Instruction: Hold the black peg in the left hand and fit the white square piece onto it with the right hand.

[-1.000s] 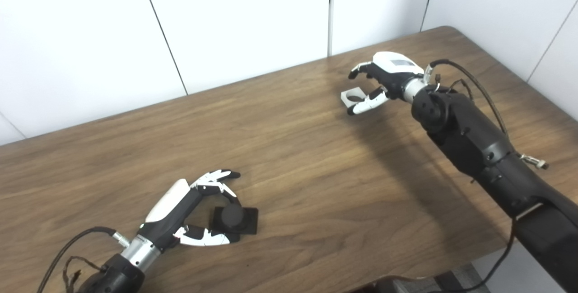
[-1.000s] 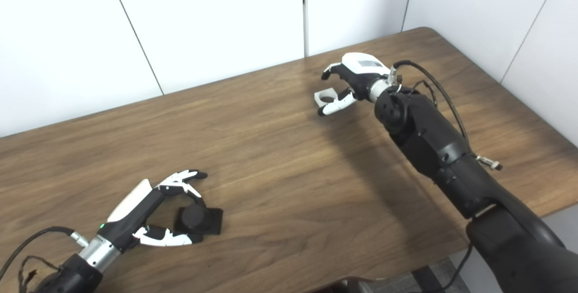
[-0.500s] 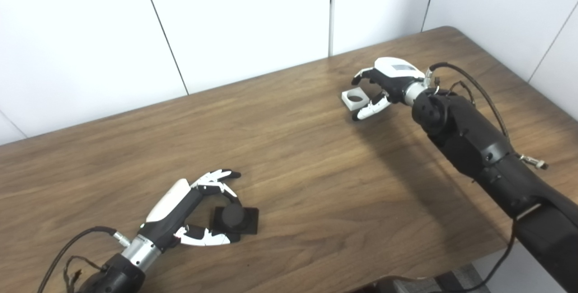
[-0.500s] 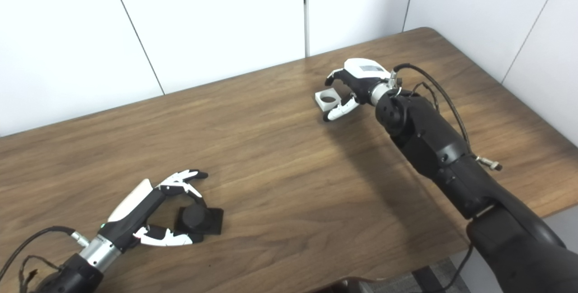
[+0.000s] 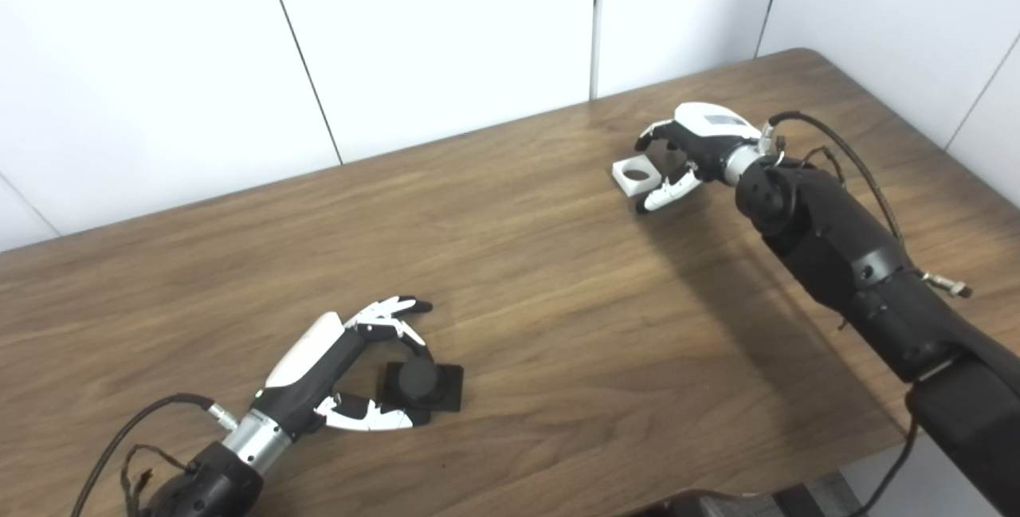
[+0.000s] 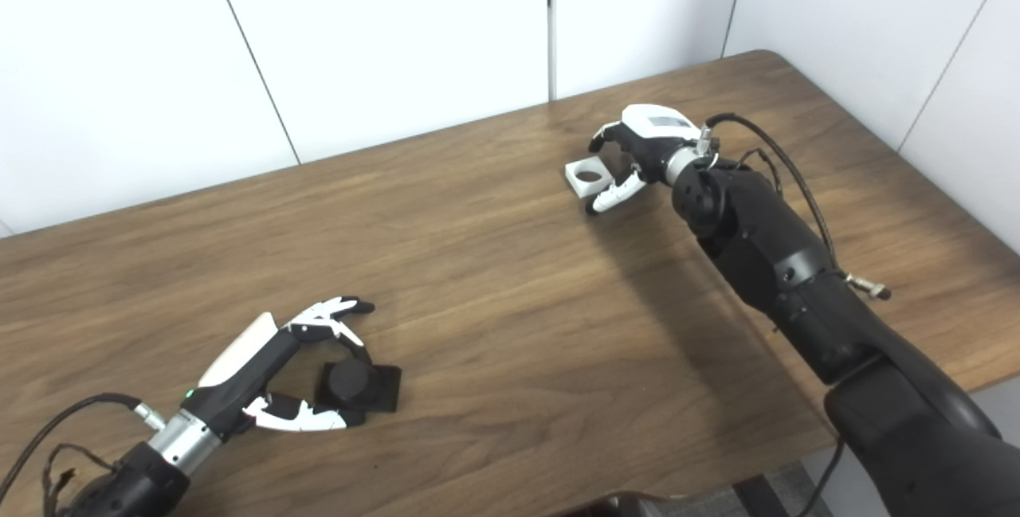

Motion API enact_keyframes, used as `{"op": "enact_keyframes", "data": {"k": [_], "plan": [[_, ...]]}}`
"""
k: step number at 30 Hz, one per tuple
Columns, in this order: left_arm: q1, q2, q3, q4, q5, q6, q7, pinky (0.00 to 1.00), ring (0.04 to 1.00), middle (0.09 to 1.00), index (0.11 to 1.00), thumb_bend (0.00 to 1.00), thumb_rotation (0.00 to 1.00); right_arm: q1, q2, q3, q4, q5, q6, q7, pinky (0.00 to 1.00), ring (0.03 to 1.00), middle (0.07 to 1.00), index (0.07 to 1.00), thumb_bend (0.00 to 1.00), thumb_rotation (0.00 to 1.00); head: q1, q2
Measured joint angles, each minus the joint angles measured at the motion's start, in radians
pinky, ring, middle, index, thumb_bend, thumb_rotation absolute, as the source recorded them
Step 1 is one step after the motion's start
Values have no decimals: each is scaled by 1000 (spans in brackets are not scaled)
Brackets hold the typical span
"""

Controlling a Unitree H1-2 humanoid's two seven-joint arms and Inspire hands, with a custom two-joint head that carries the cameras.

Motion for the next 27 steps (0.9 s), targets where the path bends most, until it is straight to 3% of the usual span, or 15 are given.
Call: {"op": "enact_keyframes", "data": {"k": [27], "plan": [[22, 4, 1, -22, -9, 15, -1, 957, 938, 890, 493, 515, 79, -39, 6, 37, 60, -14, -13, -27, 706, 820, 862, 698, 652, 305, 14, 21]]}}
